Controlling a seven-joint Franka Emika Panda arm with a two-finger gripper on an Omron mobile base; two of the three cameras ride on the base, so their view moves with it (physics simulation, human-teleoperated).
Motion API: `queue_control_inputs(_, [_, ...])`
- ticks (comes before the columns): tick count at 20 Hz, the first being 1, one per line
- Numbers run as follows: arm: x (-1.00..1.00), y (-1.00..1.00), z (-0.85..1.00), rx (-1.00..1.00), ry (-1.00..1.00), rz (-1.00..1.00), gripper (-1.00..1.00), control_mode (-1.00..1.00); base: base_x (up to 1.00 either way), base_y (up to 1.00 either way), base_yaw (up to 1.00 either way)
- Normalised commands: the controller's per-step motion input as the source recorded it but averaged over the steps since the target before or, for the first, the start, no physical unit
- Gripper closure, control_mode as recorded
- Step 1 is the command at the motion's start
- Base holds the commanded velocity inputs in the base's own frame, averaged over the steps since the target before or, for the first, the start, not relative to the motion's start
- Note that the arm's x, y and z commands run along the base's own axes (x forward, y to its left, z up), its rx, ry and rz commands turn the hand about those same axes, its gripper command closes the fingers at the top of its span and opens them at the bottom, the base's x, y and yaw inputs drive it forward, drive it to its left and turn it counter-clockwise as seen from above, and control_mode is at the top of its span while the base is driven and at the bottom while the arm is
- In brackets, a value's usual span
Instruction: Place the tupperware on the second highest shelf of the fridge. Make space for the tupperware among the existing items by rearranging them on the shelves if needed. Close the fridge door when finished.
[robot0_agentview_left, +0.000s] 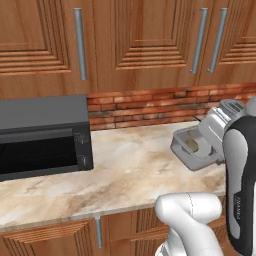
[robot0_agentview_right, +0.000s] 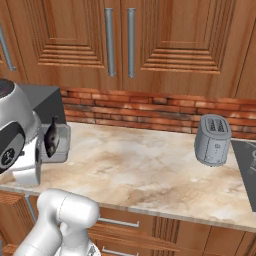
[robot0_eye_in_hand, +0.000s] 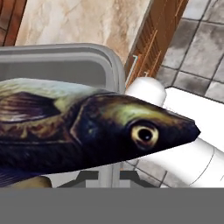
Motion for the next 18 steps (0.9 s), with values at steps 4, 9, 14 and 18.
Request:
queue_control_inputs(4, [-0.84,0.00,-0.18,0.00,0.00,0.19,1.00,-1.00,0.00,0.00,0.00])
queue_control_inputs(9, [-0.76,0.00,-0.12,0.00,0.00,0.27,1.00,-1.00,0.00,0.00,0.00])
queue_control_inputs(14, [-0.46,0.00,0.04,0.00,-0.02,0.33,1.00,-1.00,0.00,0.00,0.00])
queue_control_inputs(18, [0.18,0.00,0.52,0.00,0.00,0.18,1.00,-1.00,0.00,0.00,0.00])
